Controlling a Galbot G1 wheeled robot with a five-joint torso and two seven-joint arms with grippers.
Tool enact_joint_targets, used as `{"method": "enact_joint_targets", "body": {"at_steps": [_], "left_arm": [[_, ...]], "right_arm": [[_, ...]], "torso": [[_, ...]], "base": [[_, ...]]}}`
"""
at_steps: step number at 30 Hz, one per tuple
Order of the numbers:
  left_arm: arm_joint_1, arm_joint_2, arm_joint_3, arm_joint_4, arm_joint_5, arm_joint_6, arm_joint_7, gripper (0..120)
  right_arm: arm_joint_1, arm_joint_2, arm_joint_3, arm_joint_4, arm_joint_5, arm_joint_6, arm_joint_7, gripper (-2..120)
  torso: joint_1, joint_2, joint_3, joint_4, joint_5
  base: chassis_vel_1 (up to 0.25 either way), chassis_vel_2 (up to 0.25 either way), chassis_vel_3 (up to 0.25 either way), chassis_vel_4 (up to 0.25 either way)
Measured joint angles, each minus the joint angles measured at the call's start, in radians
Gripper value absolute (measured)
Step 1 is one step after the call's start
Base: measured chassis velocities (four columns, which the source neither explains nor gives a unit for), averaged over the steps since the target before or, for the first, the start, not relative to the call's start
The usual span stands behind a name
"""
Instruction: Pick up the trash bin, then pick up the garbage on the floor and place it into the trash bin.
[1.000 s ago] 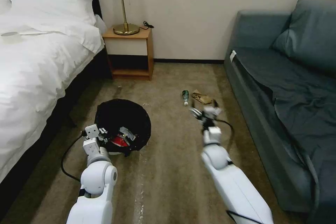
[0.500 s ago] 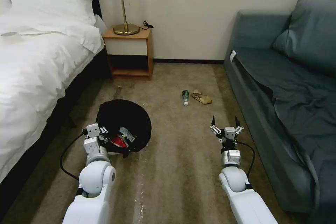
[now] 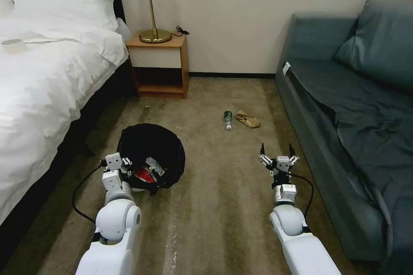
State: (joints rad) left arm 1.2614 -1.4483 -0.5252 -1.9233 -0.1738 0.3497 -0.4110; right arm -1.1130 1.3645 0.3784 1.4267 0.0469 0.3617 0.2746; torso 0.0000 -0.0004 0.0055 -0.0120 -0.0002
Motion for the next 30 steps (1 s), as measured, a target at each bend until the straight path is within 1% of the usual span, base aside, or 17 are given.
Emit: {"method": "enact_joint_targets", "body": {"at_steps": [8,14,19,30], "left_arm": [[0.006,0.002,0.003,0.0,0.008,-0.004,0.001,3],[0.01,0.007,0.0,-0.004,0.008,-0.005,0.003,3],[0.011,0.011,-0.003,-0.007,0.005,-0.005,0.002,3],[0.014,0.009,-0.002,-0.008,0.006,-0.007,0.003,3]], "right_arm": [[-0.002,0.004,0.0,-0.002,0.008,0.005,-0.007,100],[0.001,0.007,-0.001,-0.003,0.013,0.005,-0.009,100],[0.002,0.011,-0.004,-0.002,0.013,0.005,-0.01,100],[-0.002,0.009,-0.007,-0.002,0.007,0.008,-0.011,100]], "torso": [[0.0,0.0,0.0,0.0001,0.0],[0.0,0.0,0.0,-0.0002,-0.0001],[0.0,0.0,0.0,0.0001,0.0],[0.0,0.0,0.0,-0.0002,-0.0002]], "base": [[-0.037,0.026,0.033,-0.028],[-0.134,0.129,0.125,-0.138],[-0.119,0.137,0.122,-0.12],[-0.102,0.097,0.095,-0.099]]}}
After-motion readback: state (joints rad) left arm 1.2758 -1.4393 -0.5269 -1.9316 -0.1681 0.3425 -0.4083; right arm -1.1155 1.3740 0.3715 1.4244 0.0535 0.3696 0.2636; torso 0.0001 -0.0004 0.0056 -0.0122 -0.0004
